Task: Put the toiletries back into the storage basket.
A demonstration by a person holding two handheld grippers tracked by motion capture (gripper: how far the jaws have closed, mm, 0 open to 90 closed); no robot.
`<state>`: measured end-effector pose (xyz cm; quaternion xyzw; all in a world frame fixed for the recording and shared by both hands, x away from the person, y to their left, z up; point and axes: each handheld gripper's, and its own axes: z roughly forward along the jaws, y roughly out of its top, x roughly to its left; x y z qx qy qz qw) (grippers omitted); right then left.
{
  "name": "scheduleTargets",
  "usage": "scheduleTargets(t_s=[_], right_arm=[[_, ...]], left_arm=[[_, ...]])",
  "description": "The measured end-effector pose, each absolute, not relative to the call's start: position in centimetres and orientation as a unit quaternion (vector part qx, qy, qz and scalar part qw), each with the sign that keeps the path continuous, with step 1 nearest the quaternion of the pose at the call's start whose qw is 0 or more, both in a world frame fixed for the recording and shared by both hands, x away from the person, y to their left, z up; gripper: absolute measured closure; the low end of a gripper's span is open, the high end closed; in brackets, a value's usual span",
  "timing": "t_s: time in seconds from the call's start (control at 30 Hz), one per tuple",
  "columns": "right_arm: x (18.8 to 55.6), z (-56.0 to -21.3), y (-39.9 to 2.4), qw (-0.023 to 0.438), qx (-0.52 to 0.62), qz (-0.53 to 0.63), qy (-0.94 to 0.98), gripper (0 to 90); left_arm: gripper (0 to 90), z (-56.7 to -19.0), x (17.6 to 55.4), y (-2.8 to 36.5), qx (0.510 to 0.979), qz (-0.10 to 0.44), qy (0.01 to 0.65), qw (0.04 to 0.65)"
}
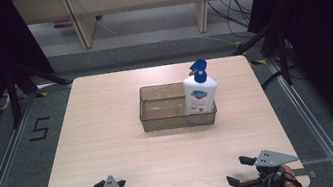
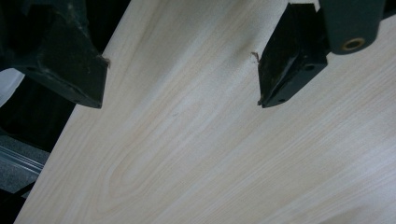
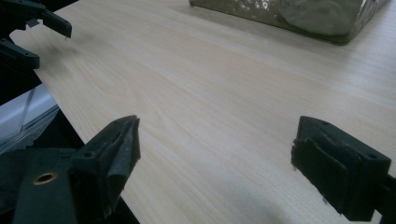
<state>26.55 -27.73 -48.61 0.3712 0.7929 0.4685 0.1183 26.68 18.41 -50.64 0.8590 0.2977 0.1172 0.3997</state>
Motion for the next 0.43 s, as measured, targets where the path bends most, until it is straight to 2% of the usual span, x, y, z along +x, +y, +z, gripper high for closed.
scheduleTargets(t_s=[0.07,0.43], right_arm=[[26.5,-48.65,-27.65,0.113,0.372,0.47,0.792,15.5],[26.49,-48.69,-27.56,0.105,0.376,0.466,0.794,15.5]], left_arm=[[15.4,-50.72,26.6,18.23,0.852,0.113,0.302,0.412],[15.4,-50.6,26.77,18.42,0.862,0.119,0.289,0.399]])
